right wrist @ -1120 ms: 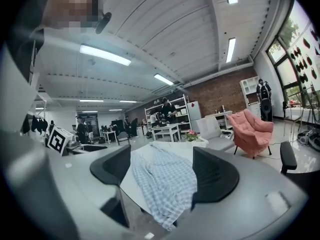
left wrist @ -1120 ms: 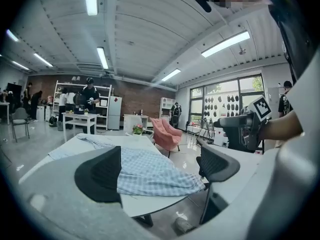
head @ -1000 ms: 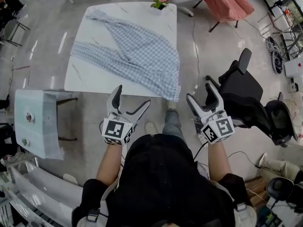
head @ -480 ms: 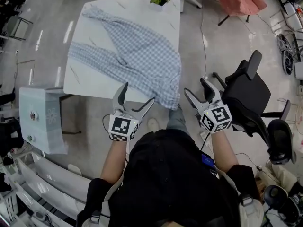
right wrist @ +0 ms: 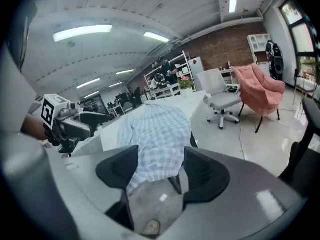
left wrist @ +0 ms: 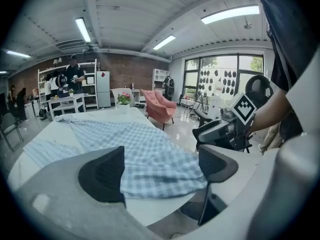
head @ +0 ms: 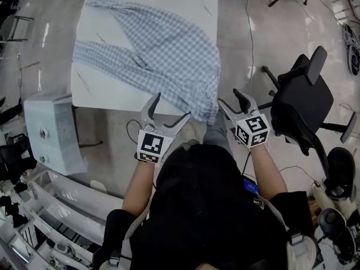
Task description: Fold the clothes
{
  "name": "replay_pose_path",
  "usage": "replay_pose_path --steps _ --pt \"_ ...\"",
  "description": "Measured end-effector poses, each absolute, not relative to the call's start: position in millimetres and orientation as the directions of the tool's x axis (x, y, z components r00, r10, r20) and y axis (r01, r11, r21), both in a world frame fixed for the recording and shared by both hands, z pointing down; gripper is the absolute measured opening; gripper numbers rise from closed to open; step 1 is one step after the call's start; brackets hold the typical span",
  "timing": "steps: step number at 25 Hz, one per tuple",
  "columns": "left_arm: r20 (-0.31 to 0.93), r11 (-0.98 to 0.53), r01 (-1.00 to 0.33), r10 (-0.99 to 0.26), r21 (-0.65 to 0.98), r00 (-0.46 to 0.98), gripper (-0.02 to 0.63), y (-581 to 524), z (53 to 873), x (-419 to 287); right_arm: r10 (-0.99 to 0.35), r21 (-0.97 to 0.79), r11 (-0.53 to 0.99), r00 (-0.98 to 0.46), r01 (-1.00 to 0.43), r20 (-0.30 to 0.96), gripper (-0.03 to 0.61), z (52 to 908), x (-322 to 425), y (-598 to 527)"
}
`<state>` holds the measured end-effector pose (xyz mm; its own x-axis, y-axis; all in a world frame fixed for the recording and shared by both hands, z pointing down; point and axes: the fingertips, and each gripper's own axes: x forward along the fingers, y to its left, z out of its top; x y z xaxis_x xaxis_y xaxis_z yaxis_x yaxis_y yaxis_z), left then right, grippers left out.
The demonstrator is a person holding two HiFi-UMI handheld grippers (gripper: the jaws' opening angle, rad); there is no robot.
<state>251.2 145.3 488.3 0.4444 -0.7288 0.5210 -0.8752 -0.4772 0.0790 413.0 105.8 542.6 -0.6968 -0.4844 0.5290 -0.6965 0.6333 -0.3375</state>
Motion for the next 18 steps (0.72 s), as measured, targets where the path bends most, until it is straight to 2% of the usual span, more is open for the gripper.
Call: replay_pose_path --steps 7,18 --pt "0.571 -0.526 -0.847 -0.674 0.073 0.468 0.462 146.7 510.6 256.9 -0.505 -0.356 0.555 -0.645 -0.752 0.574 0.251 574.3 414.8 96.8" --pt "0.639 -0.546 -0.836 -0.625 0.053 0.449 0.443 136.0 540.8 256.9 -0.475 -0.325 0.607 -0.658 -0.726 0.584 0.235 585.8 397.7 42.4"
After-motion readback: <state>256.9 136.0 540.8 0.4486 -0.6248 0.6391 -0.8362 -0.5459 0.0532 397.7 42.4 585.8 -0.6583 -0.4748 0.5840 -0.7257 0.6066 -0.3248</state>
